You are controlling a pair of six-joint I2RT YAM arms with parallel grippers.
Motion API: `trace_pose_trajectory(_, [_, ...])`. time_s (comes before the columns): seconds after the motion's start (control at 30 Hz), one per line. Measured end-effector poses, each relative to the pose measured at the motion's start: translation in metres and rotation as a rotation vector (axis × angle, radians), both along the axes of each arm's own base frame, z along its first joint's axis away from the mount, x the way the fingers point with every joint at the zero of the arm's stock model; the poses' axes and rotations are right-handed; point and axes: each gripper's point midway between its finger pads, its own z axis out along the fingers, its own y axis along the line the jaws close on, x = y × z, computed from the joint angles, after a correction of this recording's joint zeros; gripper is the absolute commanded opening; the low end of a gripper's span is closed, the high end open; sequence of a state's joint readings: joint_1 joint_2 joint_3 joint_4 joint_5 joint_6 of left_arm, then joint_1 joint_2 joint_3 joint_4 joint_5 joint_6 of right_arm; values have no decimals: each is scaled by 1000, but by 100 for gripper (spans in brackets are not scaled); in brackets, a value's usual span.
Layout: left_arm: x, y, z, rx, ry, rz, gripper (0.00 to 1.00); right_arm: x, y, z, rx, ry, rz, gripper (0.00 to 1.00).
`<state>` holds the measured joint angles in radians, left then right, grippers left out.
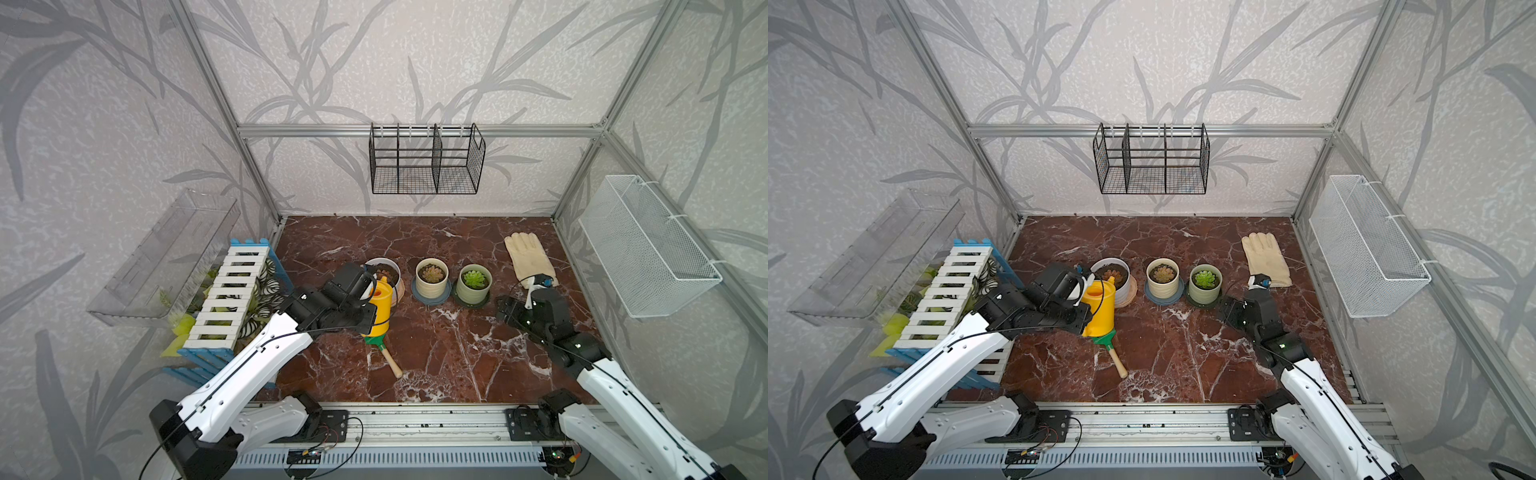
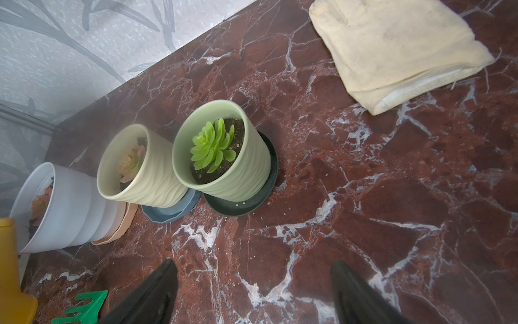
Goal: Water the succulent around the soil edge
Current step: Water the soil of the potted plant with water.
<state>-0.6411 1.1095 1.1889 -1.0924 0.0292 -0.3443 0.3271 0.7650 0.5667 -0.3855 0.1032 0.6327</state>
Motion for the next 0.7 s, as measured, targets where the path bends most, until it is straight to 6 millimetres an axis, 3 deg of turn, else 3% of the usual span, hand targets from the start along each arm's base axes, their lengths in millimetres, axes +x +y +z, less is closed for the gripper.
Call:
trace_pose_trajectory(0.47, [-12,18,6,50,55,82,0,0,0,0,2,0,-1,87])
trace_pose_trajectory(0.7, [-18,8,6,-1,92,49,0,0,1,0,7,1,5,87])
